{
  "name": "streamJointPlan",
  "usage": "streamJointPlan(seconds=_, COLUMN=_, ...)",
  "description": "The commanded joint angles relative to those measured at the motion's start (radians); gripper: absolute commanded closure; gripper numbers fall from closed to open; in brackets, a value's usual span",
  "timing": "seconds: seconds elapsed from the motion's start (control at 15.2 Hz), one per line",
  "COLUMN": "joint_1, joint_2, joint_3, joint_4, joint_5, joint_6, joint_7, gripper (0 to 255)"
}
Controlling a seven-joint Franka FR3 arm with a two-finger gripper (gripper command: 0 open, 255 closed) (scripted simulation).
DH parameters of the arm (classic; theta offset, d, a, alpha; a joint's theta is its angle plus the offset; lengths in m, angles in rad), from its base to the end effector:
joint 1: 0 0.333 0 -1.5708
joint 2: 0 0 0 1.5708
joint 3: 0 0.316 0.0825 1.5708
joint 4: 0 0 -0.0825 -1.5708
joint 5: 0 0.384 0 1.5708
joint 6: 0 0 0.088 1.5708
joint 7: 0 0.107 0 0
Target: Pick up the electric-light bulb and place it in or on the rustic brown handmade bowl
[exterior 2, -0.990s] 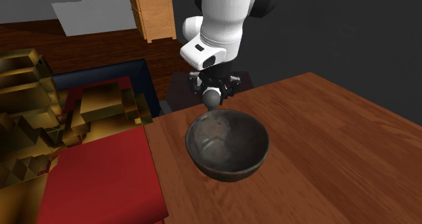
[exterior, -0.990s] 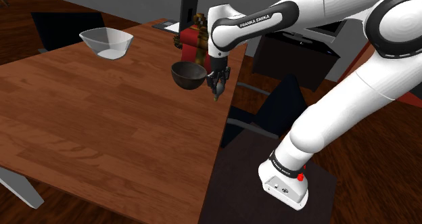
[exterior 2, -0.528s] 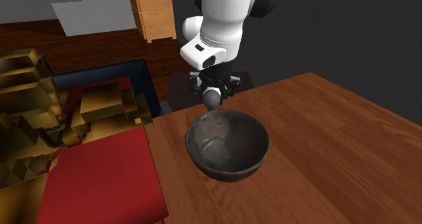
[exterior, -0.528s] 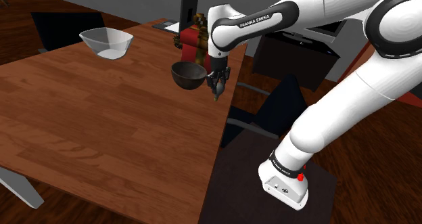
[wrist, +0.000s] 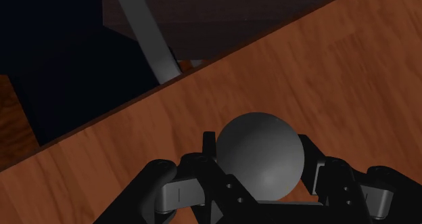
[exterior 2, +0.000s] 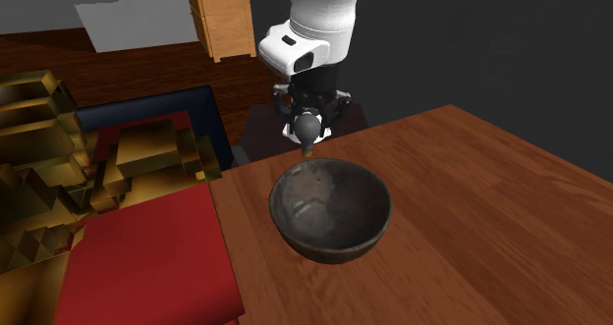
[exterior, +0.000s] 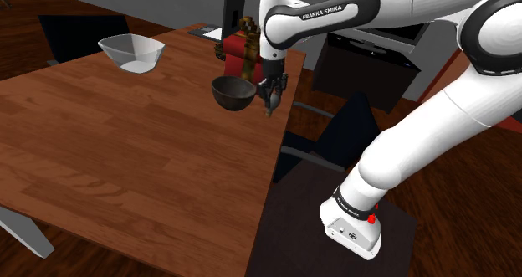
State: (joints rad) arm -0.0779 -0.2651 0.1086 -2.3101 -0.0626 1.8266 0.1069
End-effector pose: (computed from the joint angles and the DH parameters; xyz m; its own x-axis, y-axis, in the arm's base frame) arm 0.4390 0.0096 0.4337 0.9754 -0.0705 -0.2087 -0.0489 -0.9931 0.1068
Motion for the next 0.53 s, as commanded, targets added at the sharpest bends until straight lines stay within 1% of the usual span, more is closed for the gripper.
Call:
streamJointPlan(seconds=0.0, joint_1=0.000, joint_2=-0.007, joint_3=-0.001, joint_4=0.019, joint_5=0.001, joint_6=-0.026, joint_7=-0.003, gripper=255)
streamJointPlan(seconds=0.46, joint_1=0.000, joint_2=-0.029, joint_3=-0.002, joint_4=0.093, joint_5=0.003, joint_6=-0.122, joint_7=-0.011, gripper=255)
